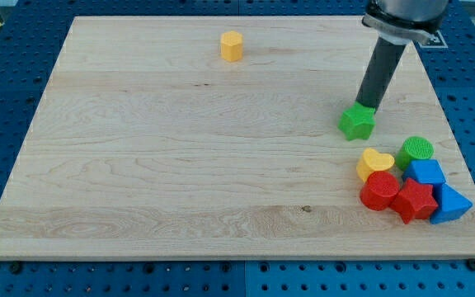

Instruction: Push the yellow hexagon to the center

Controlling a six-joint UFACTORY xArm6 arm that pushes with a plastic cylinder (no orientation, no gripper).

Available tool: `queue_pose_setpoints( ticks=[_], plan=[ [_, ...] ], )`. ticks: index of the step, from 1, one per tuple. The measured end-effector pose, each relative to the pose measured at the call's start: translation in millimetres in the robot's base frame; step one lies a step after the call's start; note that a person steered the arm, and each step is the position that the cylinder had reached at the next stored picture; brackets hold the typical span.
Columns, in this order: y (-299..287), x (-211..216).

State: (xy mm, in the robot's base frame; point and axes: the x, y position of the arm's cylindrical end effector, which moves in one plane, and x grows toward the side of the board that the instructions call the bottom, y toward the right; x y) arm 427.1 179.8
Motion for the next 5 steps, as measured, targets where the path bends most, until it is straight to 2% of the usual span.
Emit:
queue_pose_setpoints(
  ticks=[1,2,3,4,5],
  plan=[
    [-7,27],
    [-54,34],
    [-129,22],
    [-195,-20],
    [-235,-93]
  ],
)
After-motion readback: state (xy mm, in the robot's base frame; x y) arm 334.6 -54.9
